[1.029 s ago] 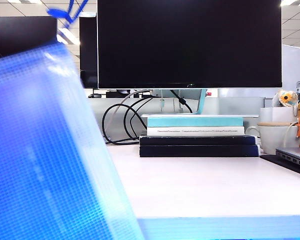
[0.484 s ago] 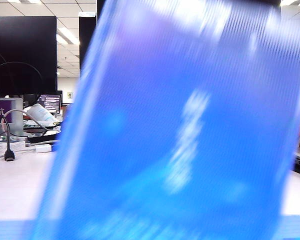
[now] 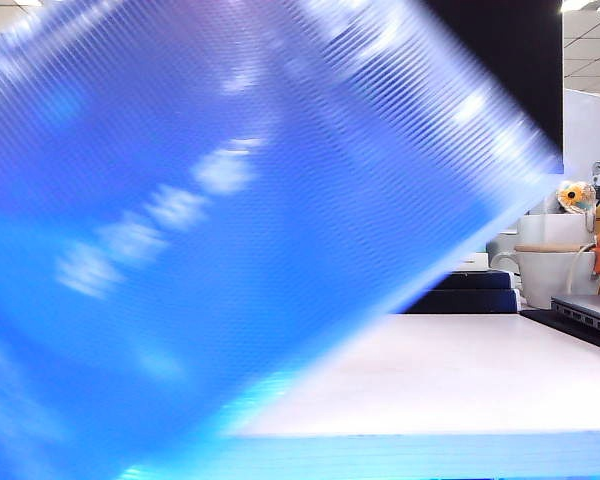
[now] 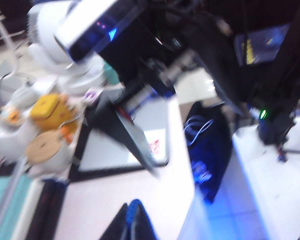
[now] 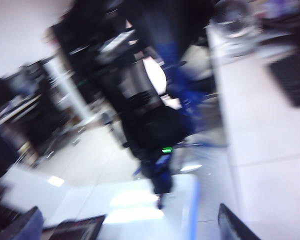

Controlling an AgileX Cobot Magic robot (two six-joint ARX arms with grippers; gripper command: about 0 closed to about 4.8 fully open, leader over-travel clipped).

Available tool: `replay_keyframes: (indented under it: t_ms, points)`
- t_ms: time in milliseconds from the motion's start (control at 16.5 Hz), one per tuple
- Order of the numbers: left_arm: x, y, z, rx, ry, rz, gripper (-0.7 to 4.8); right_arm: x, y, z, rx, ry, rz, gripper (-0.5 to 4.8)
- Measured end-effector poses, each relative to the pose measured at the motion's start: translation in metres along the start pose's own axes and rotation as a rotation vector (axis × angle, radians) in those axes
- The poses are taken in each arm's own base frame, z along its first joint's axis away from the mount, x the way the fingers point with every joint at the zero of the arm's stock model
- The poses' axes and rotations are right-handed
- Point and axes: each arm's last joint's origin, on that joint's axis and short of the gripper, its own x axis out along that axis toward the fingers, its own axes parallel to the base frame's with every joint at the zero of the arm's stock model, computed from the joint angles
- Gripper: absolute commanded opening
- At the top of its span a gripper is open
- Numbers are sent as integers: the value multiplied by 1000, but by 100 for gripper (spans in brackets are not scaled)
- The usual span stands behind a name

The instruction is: Pick up the transparent plastic file bag with a blue zipper and open its zipper.

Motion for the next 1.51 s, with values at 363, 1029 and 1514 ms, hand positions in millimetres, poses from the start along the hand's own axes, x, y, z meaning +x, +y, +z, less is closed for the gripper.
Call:
replay_keyframes:
  t_ms: [363, 1029, 1514]
  points:
    - [3, 1, 6, -21, -124, -107, -7, 11, -7, 0, -153, -37, -54, 479]
    - [14, 20, 8, -14, -230, -128, -7, 23, -27, -10, -101, -18, -9, 3]
    - [28, 23, 5, -59, -224, -155, -7, 21, -28, -6, -139, -54, -79, 0]
